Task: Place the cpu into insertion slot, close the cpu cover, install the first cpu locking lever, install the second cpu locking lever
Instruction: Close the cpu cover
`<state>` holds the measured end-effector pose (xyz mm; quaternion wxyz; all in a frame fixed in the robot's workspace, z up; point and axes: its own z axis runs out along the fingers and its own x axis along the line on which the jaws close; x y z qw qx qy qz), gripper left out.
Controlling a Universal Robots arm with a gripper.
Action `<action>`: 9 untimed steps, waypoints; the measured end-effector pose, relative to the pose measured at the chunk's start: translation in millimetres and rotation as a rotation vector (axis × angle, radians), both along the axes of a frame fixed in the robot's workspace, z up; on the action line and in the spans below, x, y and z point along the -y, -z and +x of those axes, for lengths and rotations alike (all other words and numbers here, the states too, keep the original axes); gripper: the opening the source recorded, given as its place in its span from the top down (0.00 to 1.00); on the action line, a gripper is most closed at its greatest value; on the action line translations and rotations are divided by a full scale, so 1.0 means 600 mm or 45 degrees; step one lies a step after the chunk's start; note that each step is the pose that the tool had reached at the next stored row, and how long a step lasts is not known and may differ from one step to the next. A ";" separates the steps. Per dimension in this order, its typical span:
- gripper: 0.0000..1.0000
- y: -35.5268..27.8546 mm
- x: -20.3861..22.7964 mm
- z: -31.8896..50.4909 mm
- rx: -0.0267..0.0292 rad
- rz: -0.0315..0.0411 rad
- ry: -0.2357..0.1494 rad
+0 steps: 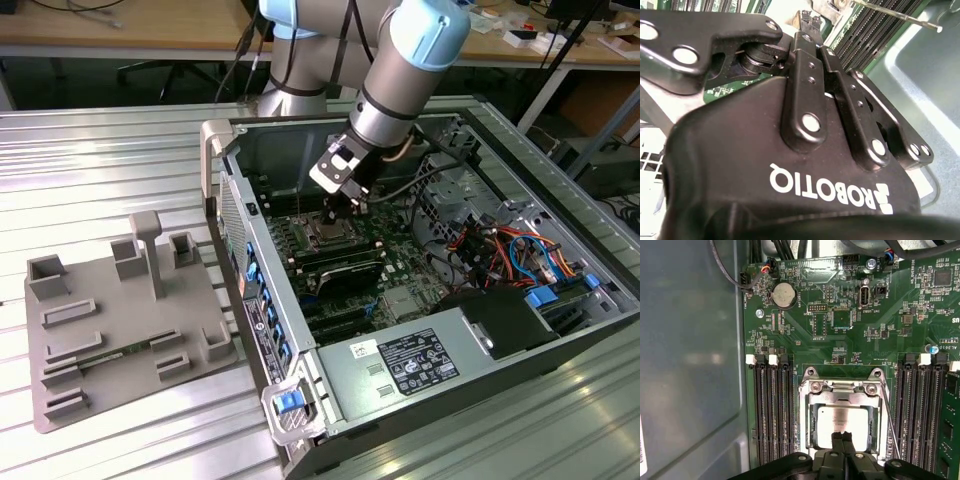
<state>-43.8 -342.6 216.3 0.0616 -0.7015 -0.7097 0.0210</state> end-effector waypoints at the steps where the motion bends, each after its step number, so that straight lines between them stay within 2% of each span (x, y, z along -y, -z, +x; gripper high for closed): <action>1: 0.89 0.002 0.0001 -0.002 0.0001 -0.0001 -0.003; 9: 0.89 0.017 0.0001 -0.012 -0.0001 -0.0002 -0.021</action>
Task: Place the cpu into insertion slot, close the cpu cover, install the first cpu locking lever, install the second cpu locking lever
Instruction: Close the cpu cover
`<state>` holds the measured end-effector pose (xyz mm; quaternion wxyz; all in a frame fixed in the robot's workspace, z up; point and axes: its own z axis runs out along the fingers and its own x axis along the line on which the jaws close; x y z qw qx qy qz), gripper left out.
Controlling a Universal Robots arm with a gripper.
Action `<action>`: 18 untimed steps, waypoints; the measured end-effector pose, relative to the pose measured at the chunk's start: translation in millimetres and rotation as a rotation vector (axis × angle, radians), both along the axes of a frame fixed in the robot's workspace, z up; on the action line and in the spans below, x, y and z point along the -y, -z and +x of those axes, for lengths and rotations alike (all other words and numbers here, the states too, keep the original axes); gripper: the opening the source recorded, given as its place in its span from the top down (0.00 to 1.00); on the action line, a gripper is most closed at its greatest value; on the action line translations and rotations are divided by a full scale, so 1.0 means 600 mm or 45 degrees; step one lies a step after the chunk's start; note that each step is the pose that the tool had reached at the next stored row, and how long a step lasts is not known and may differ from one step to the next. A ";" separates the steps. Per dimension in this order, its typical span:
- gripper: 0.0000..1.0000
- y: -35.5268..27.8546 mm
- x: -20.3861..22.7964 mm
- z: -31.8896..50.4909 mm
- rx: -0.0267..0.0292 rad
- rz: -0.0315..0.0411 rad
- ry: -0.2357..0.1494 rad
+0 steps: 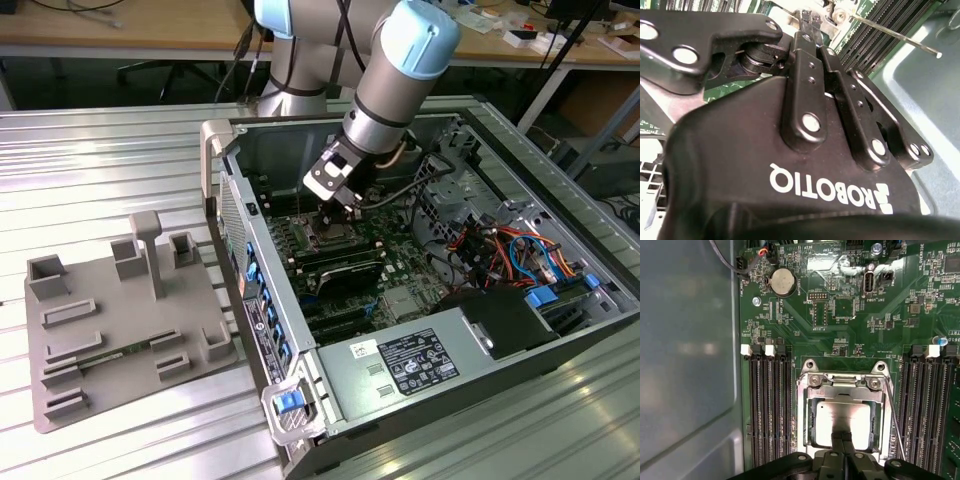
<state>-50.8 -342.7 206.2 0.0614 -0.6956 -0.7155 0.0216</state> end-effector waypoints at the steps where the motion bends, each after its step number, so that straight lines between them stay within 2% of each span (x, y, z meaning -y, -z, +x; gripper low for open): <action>1: 0.89 0.002 0.0001 -0.001 -0.0003 -0.0004 -0.002; 9: 0.89 0.001 0.0007 0.002 0.0003 0.0001 -0.003; 18: 0.89 0.001 0.0007 0.031 -0.0026 0.0037 -0.003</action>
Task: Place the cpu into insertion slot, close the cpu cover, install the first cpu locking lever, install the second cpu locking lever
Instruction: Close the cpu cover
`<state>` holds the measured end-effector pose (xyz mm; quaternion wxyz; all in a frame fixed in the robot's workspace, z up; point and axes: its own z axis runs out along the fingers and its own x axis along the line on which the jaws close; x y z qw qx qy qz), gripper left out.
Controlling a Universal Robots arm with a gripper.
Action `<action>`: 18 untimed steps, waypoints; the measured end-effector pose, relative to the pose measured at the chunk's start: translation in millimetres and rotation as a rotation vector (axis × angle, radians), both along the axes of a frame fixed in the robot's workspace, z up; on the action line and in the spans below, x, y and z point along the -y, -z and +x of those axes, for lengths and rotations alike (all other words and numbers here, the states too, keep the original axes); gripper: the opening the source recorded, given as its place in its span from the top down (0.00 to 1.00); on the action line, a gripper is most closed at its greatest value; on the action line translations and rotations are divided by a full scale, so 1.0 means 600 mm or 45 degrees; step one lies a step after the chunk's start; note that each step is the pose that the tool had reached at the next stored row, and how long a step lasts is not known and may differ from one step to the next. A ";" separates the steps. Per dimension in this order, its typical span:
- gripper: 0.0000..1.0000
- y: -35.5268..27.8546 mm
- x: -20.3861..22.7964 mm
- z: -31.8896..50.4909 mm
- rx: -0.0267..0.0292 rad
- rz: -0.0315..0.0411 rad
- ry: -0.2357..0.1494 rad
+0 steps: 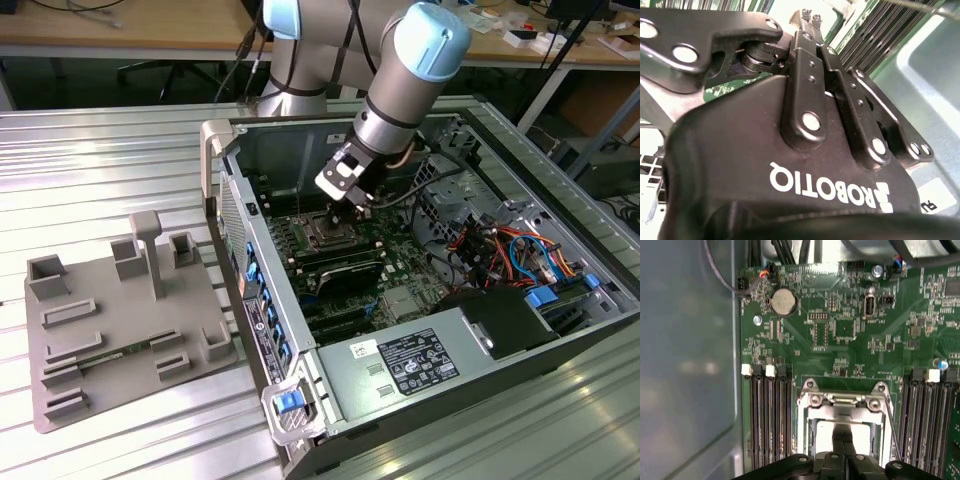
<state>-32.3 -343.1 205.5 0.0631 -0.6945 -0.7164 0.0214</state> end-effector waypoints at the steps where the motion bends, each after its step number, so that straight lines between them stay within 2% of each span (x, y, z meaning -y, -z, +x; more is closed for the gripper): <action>1: 0.89 0.000 0.0000 0.002 -0.0003 0.0008 0.000; 7: 0.89 0.000 0.0000 0.010 -0.0013 0.0049 0.000; 15: 0.89 0.000 0.0000 0.018 -0.0028 0.0180 0.000; 18: 0.89 0.000 0.0000 0.019 -0.0028 0.0193 0.000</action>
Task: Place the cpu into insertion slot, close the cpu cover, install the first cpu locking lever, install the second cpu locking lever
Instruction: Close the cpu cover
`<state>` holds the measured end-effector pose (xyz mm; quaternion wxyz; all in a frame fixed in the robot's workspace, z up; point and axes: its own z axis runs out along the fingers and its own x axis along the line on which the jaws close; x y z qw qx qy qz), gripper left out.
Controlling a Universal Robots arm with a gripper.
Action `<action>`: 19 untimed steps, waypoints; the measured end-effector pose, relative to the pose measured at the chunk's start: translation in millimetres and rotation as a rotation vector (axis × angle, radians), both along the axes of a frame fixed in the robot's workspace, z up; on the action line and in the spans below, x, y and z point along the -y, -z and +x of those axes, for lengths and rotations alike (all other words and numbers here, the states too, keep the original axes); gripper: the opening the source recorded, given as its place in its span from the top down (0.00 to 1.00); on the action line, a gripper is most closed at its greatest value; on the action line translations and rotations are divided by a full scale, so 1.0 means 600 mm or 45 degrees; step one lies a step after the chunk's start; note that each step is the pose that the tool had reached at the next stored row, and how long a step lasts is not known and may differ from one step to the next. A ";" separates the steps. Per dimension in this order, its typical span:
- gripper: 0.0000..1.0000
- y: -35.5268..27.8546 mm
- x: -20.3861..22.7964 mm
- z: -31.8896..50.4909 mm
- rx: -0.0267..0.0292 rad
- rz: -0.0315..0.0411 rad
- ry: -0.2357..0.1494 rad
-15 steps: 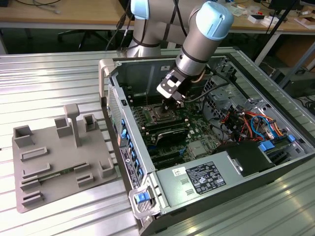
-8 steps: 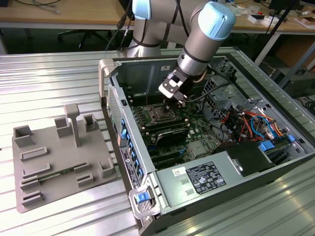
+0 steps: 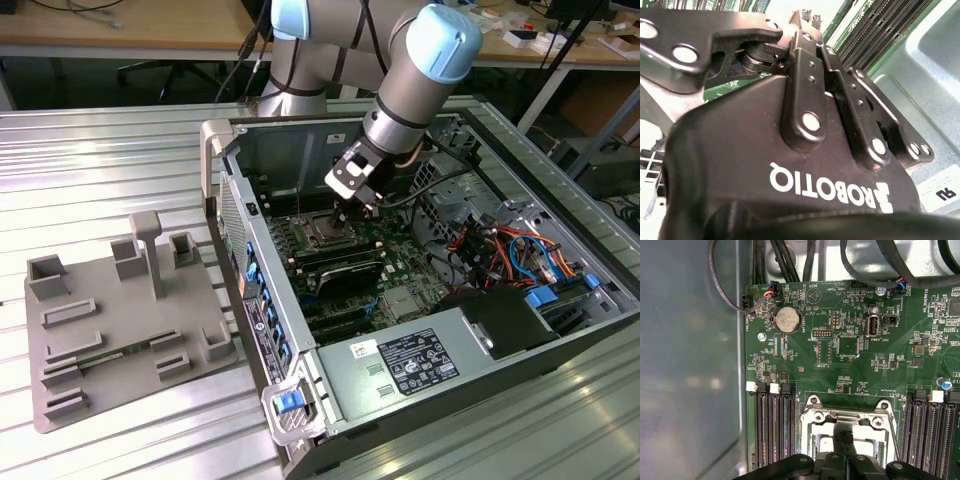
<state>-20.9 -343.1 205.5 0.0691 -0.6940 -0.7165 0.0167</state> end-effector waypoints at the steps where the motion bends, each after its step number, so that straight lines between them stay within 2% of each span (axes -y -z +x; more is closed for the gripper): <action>1: 0.89 0.000 0.0001 0.000 -0.0001 0.0007 0.000; 7: 0.89 -0.008 0.0000 0.002 -0.0001 0.0095 0.000; 19: 0.89 -0.011 0.0000 0.002 0.0001 0.0377 0.000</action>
